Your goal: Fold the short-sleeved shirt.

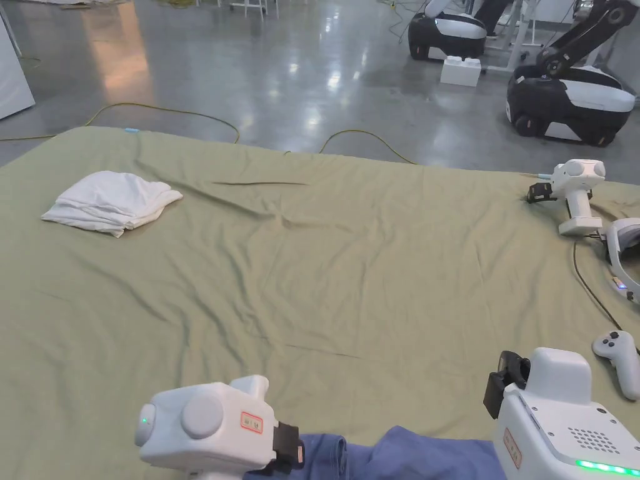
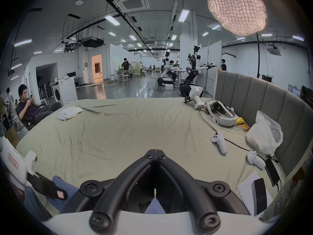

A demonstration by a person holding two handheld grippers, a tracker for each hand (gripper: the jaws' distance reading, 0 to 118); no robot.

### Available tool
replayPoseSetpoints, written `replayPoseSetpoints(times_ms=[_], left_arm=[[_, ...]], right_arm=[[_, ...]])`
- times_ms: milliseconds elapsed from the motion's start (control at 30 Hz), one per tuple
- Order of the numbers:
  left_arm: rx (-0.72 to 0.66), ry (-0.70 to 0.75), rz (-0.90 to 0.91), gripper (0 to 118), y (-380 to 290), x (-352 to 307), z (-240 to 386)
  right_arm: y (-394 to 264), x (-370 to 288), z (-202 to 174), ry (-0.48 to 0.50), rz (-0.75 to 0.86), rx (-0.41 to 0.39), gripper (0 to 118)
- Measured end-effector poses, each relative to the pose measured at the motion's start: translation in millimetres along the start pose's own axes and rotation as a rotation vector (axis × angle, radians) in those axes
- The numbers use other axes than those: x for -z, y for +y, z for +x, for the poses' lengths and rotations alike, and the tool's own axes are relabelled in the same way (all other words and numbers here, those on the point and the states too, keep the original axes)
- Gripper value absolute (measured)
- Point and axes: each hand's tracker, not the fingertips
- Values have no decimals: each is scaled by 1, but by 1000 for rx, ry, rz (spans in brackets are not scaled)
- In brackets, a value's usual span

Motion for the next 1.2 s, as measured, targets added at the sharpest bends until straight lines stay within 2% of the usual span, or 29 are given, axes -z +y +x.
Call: replayPoseSetpoints(times_ms=[67, 133, 333, 533, 667, 733, 800, 833, 867, 1000, 1200], left_arm=[[68, 40, -64, 17, -8, 20, 8], [100, 17, -103, 17, -16, 35, 16], [191, 21, -68, 17, -36, 43, 41], [174, -2, -42, 17, -32, 52, 34], [87, -124, -15, 17, -21, 21, 14], [84, -147, 63, 26, -14, -8, -3], [67, -159, 136, 45, -7, -37, -28], [52, -167, 152, 61, -4, -48, -42], [36, -169, 163, 67, 1, -61, -52], [-17, -141, 228, 67, 2, -83, -110], [-121, -243, 154, 67, -10, -59, -169]], right_arm=[[-1, 0, 0, -1, -4, -3, 0], [-2, 0, 0, -1, -9, -5, 0], [-5, -1, 2, -4, -23, -11, 0], [-5, 0, 1, 0, -22, -3, 0], [-3, -1, 0, 4, -16, -2, 0], [-1, -3, 0, 4, 0, -1, 0], [2, -4, 0, 6, 13, -2, 0], [3, -5, 0, 8, 22, -1, 0], [4, -5, -1, 9, 29, -2, 0], [9, -10, -3, 10, 81, -7, 0], [18, -20, -9, 9, 184, -9, 0]])
